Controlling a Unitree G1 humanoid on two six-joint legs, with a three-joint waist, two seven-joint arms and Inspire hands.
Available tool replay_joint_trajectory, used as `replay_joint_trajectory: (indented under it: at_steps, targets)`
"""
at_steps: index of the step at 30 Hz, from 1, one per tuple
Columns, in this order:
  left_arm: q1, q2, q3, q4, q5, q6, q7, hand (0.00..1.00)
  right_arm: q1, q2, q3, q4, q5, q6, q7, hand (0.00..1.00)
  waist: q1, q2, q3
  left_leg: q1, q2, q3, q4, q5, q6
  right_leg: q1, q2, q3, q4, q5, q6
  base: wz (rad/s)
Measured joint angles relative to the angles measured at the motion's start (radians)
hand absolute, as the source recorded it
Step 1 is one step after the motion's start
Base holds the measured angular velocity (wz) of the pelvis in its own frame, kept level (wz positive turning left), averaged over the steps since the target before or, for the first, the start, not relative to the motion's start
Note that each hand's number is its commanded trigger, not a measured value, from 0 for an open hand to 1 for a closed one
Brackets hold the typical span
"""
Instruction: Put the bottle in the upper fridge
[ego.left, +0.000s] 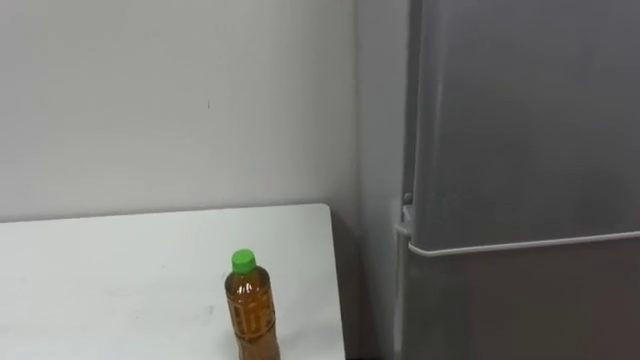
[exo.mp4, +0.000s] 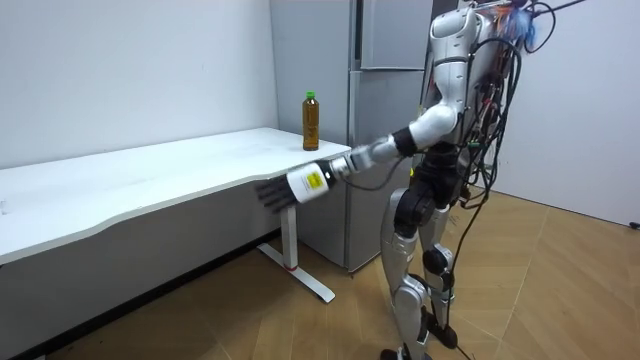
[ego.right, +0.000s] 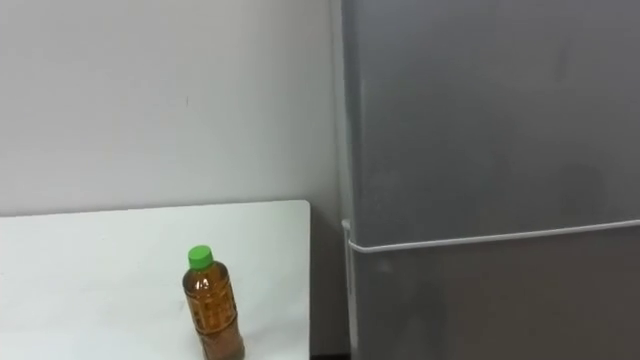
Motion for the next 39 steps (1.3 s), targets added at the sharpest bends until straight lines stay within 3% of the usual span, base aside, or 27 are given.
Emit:
replay_joint_trajectory:
  at_steps: [6, 9, 12, 17, 23, 26, 31, 39]
  targets:
    - [-0.055, 0.024, 0.024, -0.248, 0.002, -0.017, 0.021, 0.00, 0.003, 0.005, -0.010, 0.001, -0.030, -0.001, -0.016, 0.00, 0.012, -0.003, 0.0035, 0.001, 0.001, 0.006, -0.001, 0.000, 0.000, -0.001, 0.000, 0.003, 0.001, 0.000, 0.000, -0.01]
    - [-0.083, 0.027, 0.025, -0.405, 0.003, -0.018, 0.024, 0.00, -0.001, 0.006, -0.016, 0.000, -0.039, -0.002, -0.024, 0.00, 0.001, -0.004, 0.0075, 0.004, 0.001, 0.004, -0.001, 0.000, 0.000, 0.003, 0.000, 0.000, -0.002, 0.000, 0.000, 0.00]
    - [-0.113, 0.027, 0.022, -0.483, 0.002, -0.024, -0.003, 0.00, -0.004, 0.009, -0.015, 0.000, -0.039, -0.010, -0.023, 0.00, -0.006, -0.007, 0.0131, 0.004, 0.001, 0.005, -0.001, 0.000, 0.000, 0.004, 0.000, 0.000, -0.002, 0.000, 0.000, 0.00]
    - [-0.173, 0.027, -0.004, -0.579, -0.008, -0.025, -0.055, 0.00, -0.010, 0.013, 0.003, 0.004, -0.003, -0.012, -0.023, 0.00, -0.026, -0.009, 0.0136, 0.003, 0.001, 0.006, -0.001, 0.000, 0.000, 0.002, 0.000, 0.003, -0.003, 0.000, 0.000, 0.00]
    - [-0.251, 0.026, -0.102, -0.590, -0.006, -0.026, -0.135, 0.00, -0.036, 0.019, 0.003, 0.012, -0.018, -0.008, -0.022, 0.00, -0.073, -0.021, 0.0196, 0.009, 0.000, 0.001, 0.000, 0.000, 0.000, 0.013, 0.000, 0.003, -0.007, 0.000, 0.000, 0.01]
    - [-0.266, 0.025, -0.161, -0.603, -0.008, -0.011, -0.191, 0.00, -0.045, 0.019, 0.018, 0.013, -0.020, -0.007, -0.015, 0.00, -0.088, -0.022, 0.0153, 0.005, 0.001, 0.007, 0.000, 0.000, 0.000, -0.001, 0.001, 0.010, -0.002, 0.000, 0.000, -0.09]
    - [-0.312, 0.025, -0.245, -0.606, -0.009, 0.008, -0.266, 0.00, -0.078, 0.022, 0.027, 0.050, -0.021, -0.007, -0.010, 0.00, -0.119, -0.035, 0.0150, -0.001, 0.001, 0.007, -0.001, 0.000, 0.000, -0.005, 0.002, 0.016, -0.002, 0.001, 0.000, -0.02]
    - [-0.335, -0.013, -0.326, -0.606, -0.034, 0.029, -0.353, 0.00, -0.108, 0.028, 0.041, 0.088, -0.020, -0.008, -0.012, 0.00, -0.165, -0.035, 0.0144, 0.007, 0.002, 0.011, -0.004, 0.000, 0.000, 0.001, 0.005, 0.035, -0.002, 0.002, 0.000, -0.04]
